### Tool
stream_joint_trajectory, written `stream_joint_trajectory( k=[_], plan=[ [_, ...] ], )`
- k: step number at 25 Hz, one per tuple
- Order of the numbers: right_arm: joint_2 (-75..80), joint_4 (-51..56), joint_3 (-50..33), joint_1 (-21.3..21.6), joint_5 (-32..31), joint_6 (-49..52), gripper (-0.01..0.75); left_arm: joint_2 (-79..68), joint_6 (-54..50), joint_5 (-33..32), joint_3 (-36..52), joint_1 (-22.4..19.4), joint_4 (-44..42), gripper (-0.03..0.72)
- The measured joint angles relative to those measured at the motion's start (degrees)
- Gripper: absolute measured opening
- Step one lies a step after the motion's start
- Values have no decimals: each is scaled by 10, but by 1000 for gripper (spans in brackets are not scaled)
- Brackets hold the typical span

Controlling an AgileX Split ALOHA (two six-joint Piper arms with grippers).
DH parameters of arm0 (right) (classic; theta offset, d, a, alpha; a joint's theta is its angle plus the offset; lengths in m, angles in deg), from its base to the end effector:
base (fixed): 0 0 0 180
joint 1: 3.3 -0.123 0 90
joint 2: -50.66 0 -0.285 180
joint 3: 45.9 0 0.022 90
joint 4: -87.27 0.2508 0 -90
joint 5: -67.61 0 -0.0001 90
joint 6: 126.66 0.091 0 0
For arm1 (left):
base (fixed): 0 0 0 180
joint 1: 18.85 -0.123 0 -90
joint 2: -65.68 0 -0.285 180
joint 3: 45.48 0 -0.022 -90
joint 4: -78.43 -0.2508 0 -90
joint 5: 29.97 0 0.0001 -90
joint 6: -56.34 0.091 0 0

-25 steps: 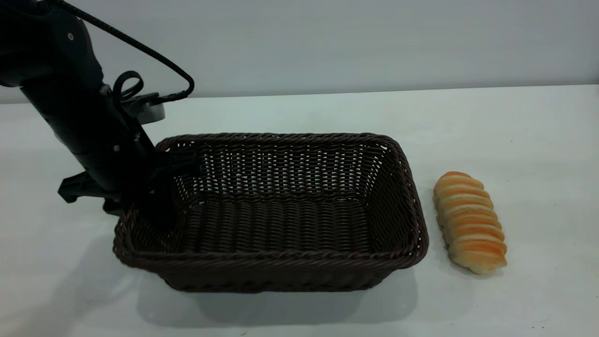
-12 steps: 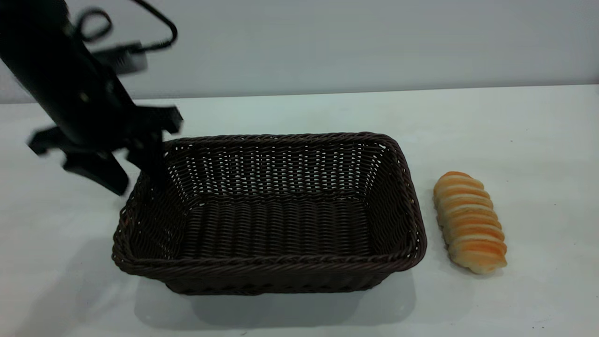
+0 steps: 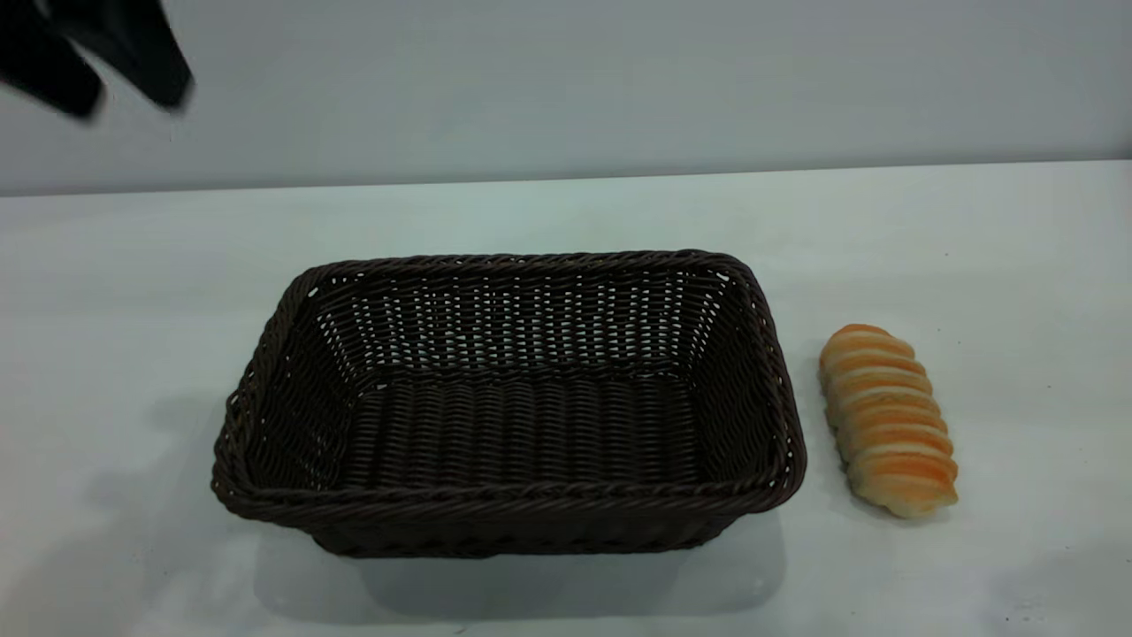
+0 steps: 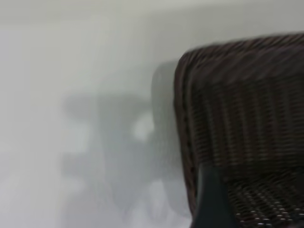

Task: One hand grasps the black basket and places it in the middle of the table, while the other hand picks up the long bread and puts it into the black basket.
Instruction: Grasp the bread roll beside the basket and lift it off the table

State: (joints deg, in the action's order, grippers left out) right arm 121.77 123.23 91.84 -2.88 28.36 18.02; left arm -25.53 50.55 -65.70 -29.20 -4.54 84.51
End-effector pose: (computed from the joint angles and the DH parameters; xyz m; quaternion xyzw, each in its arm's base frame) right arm 0.1930 0.0324 0.2426 -0.0997 0.9374 0.1654 0.2898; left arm 0.2954 -0.0812 0.2809 0.0394 0.9473 -0.0973 0.3027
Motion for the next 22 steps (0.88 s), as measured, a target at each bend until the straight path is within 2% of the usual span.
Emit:
stream_joint_trajectory(
  k=[6,13,22],
  plan=[
    [205,87,83,0,42,-88,508,99,2,-29,0,0,-1,529],
    [392,103,166,-4,77,-114,506,160,2,-49,0,0,-3,529],
    [553,102,232,-70,139,-115,506,163,2,-119,0,0,-20,529]
  ],
)
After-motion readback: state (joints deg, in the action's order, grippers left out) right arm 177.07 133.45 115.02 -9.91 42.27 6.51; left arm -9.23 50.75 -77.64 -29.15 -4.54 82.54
